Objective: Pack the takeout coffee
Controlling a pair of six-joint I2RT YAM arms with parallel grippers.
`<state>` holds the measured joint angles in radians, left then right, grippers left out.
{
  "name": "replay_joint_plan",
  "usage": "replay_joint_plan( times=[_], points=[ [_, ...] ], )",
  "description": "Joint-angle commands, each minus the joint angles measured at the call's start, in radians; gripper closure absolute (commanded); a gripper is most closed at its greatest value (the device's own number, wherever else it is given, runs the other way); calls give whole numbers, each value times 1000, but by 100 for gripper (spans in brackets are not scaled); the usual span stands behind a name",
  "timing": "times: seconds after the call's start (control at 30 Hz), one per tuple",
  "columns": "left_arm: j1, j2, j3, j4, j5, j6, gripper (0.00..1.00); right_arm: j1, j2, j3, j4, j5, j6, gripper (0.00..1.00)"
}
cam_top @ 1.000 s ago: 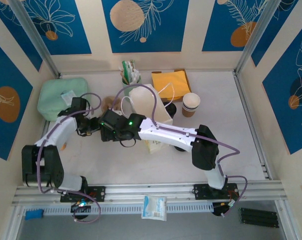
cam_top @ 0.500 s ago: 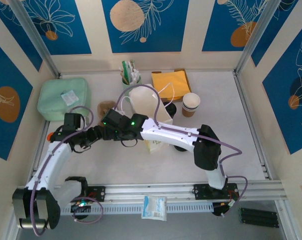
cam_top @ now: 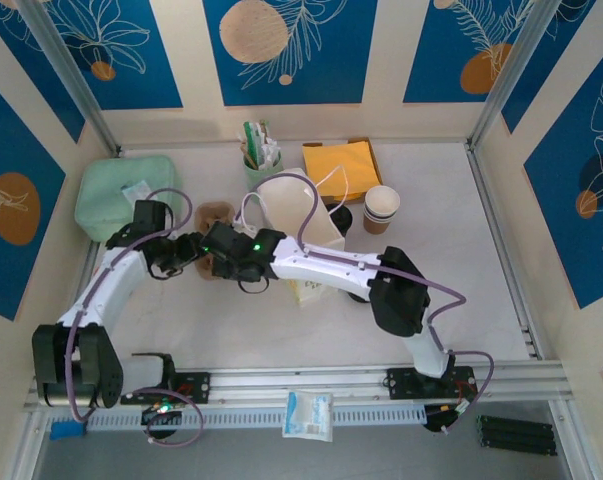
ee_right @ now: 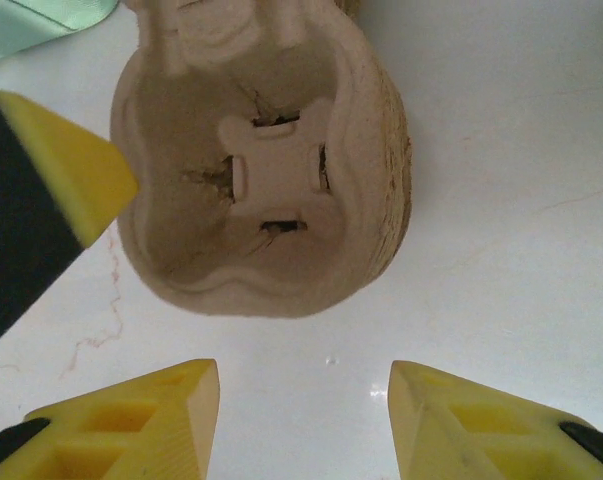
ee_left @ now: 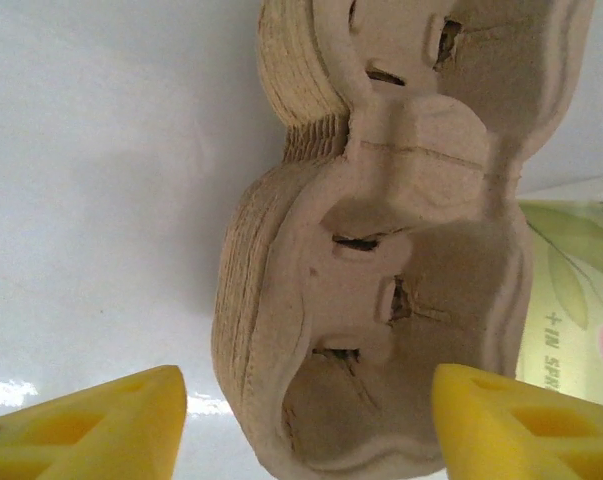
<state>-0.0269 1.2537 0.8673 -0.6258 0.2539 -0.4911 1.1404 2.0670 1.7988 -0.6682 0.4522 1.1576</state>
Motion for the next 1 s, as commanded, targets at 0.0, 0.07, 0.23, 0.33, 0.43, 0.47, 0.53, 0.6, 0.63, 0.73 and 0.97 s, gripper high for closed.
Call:
replay_joint_plan(
  times=[0.0,0.07,0.23,0.33,0.43,0.47,0.53,0.6,0.63,0.73,0.97],
  points=[
    [12,16,24,15,1,37,39,-8,35,49,-28,38,37,51],
    [12,29,21,24,9,40,45,-13,45,51,-28,34,42,51],
    [11,48,16,37,20,49,53,-29,47,29,-13,28,48,52],
    [12,49,11,38,21,53,53,-39,51,21,5,10,46,52],
    [12,40,0,38,21,54,53,-49,60,22,20,-12,42,52],
    [12,40,-3,38,21,56,52,-51,65,24,25,-19,40,52],
    [12,38,-7,40,24,55,52,-56,72,26,34,-32,40,52],
    [12,38,-14,42,26,55,52,-61,80,29,41,-45,40,52],
    [12,39,-17,44,26,54,53,-62,81,30,43,-46,40,52],
    [12,39,-20,44,28,54,52,-67,86,30,58,-59,37,54],
    [12,37,-33,45,32,57,55,-68,105,48,75,-81,27,63]
  ],
)
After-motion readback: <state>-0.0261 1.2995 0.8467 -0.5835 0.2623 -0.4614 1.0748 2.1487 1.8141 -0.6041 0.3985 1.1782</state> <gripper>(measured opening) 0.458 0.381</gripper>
